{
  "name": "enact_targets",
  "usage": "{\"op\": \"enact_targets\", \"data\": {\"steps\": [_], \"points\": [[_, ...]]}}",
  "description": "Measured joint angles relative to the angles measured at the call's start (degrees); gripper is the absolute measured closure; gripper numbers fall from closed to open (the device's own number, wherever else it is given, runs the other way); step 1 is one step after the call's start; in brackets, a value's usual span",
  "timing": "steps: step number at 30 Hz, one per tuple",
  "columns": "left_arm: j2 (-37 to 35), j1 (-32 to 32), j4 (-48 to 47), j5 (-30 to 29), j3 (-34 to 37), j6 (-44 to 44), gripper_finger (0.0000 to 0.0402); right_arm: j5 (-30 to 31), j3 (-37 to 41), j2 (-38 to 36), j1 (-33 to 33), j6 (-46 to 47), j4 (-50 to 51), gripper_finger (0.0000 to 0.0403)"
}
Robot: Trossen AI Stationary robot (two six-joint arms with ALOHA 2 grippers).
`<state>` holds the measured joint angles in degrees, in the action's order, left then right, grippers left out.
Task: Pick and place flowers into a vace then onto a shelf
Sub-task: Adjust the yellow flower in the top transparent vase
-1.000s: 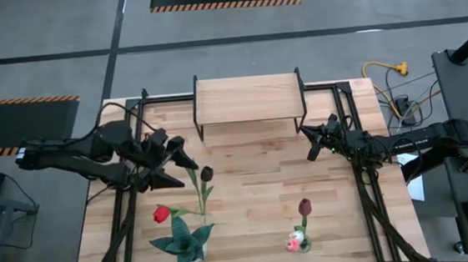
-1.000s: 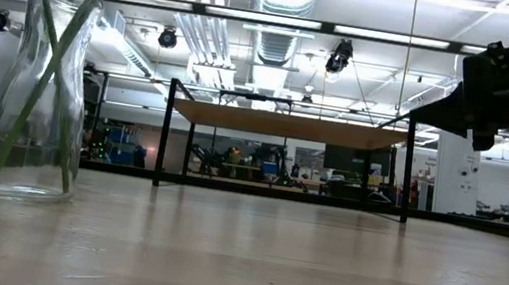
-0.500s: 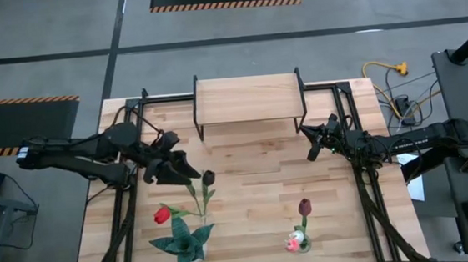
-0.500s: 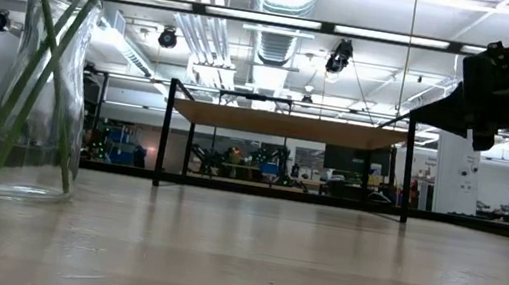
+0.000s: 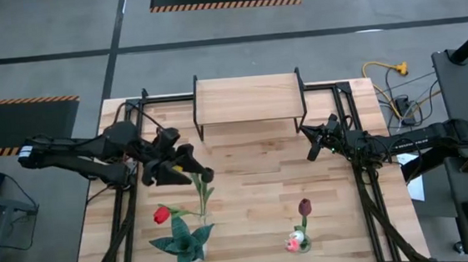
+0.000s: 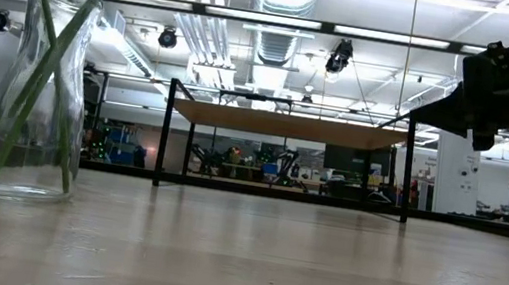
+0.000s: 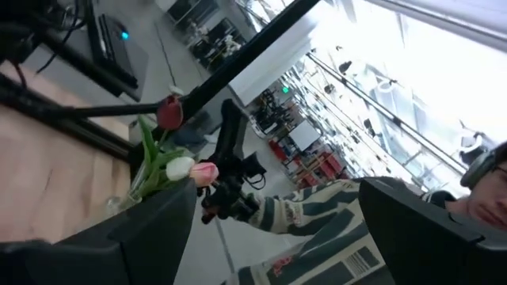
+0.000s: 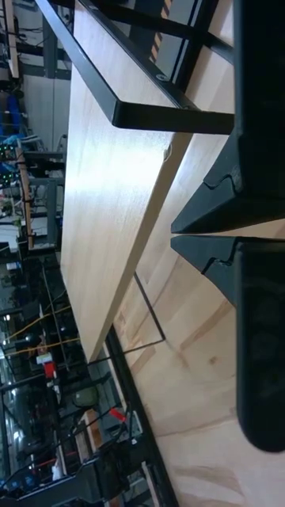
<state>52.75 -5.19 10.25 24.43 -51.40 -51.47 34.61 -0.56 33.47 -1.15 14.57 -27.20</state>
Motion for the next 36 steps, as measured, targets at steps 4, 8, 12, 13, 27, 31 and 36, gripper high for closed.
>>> {"op": "enact_targets", "data": {"steps": [4, 8, 12, 13, 27, 31, 36], "points": [[0.1, 0.0, 4.3, 0.3, 0.0, 1.4, 0.0065, 0.0, 0.0, 0.0, 0.0, 0.0, 0.0, 0.0394], [-0.1, 0.0, 10.2, 3.8, 0.0, 1.1, 0.0065, 0.0, 0.0, 0.0, 0.0, 0.0, 0.0, 0.0394], [-0.6, 0.0, 10.9, 5.6, 0.0, -0.3, 0.0065, 0.0, 0.0, 0.0, 0.0, -0.1, 0.0, 0.0394], [-0.6, 0.0, 10.8, 5.7, 0.0, -0.8, 0.0065, 0.0, 0.0, 0.0, 0.0, -0.2, 0.0, 0.0394], [-0.7, 0.0, 1.7, 12.6, -0.2, 1.8, 0.0065, 0.0, 0.0, 0.0, 0.0, -0.2, 0.4, 0.0394], [-0.7, 0.1, -3.1, 12.8, 0.0, 1.9, 0.0065, 0.0, 0.0, 0.0, 0.0, -0.2, 0.4, 0.0394], [-0.3, 0.1, -5.3, 12.7, 0.4, 2.0, 0.0065, 0.0, 0.0, 0.0, 0.0, -0.2, 0.4, 0.0394]]}}
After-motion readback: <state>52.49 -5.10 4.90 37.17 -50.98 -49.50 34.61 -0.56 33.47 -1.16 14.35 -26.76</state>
